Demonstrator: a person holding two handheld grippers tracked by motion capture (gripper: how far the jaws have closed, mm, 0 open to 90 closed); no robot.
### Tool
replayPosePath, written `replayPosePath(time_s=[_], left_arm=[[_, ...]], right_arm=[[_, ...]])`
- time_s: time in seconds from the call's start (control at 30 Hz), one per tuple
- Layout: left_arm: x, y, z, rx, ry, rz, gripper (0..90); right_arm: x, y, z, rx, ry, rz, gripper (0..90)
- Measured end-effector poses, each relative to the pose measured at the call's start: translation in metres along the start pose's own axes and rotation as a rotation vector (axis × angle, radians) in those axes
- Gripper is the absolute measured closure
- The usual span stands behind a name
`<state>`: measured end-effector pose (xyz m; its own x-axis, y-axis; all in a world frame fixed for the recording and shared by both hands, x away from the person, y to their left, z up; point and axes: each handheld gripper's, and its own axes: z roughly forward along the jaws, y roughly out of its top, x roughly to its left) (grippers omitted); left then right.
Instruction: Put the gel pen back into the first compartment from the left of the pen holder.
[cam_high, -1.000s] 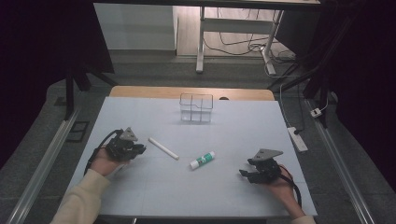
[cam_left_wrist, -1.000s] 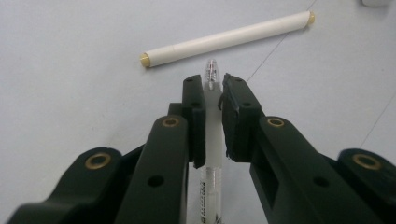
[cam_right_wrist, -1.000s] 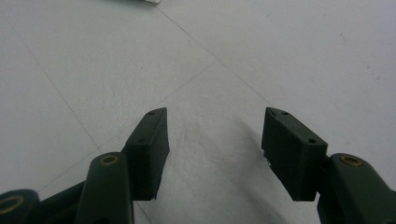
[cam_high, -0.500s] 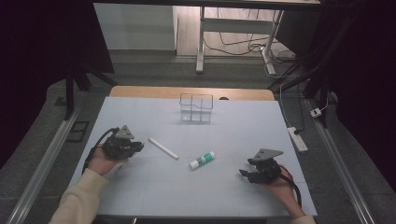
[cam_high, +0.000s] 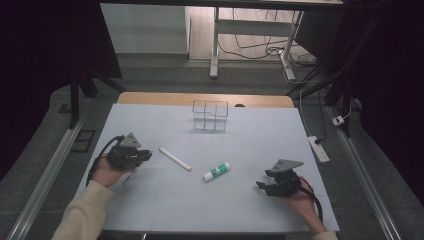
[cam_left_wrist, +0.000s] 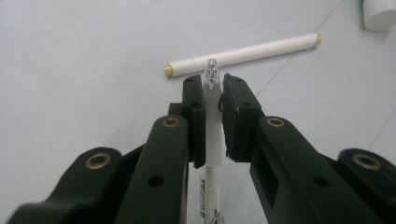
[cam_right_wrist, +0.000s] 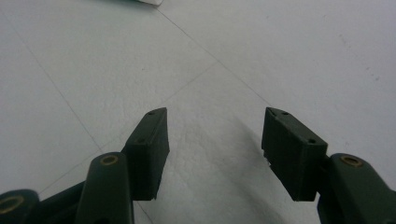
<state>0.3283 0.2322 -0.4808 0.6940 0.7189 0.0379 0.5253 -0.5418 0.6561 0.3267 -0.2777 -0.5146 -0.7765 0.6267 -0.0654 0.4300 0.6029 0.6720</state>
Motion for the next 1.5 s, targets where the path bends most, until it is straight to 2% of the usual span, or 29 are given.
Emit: replayPosePath(time_s=[0.7, 1.5], left_arm=[[0.004, -0.001, -0.003, -0.008, 0.01, -0.012, 79.8], [0.01, 0.001, -0.016, -0.088, 0.051, -0.04, 79.9]], right_arm=[[0.001, 0.0, 0.001, 0.004, 0.0, 0.001, 40.3], [0.001, 0.001, 0.0, 0.002, -0.003, 0.003, 40.3]])
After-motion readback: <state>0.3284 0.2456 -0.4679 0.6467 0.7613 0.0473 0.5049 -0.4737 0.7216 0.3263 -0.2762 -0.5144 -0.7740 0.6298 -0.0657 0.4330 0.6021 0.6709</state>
